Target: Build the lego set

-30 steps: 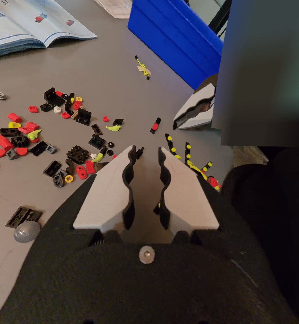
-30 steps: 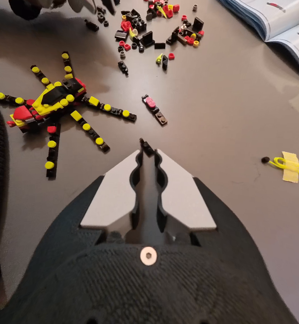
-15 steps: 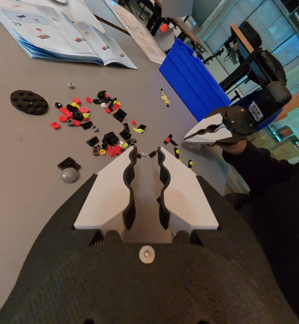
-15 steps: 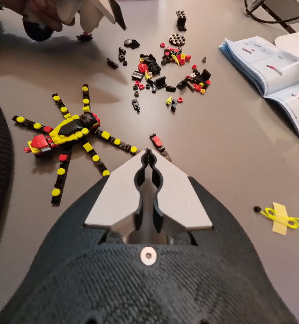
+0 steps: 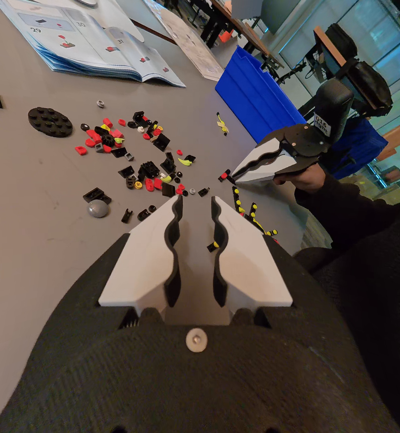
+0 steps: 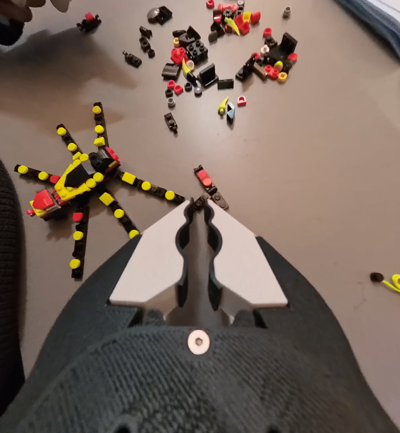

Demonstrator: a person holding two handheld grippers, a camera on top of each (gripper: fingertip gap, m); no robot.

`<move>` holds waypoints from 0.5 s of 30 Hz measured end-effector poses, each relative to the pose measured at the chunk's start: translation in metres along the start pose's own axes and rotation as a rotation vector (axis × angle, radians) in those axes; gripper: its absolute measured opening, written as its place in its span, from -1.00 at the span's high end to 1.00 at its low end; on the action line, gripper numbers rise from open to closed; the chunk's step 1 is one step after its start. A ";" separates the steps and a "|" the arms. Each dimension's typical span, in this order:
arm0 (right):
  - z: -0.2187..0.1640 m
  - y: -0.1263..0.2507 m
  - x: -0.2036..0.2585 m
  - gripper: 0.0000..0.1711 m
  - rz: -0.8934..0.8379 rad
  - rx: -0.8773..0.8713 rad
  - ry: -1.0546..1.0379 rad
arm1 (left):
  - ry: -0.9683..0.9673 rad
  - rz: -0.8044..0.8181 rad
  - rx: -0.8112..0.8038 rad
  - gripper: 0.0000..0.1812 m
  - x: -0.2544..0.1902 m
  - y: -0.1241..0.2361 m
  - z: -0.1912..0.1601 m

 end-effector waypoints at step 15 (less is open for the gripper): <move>0.009 -0.016 0.000 0.88 -0.035 -0.021 -0.052 | 0.034 -0.014 0.007 0.75 0.001 -0.002 -0.001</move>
Point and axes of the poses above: each gripper's, where its closed fingertips meet, y back along the fingers, z out of its top, x = y × z across the jaws, the point moved 4 cm from there along y, back along the fingers, and after that the axes turned 6 degrees about -x, right-handed, at the moved point
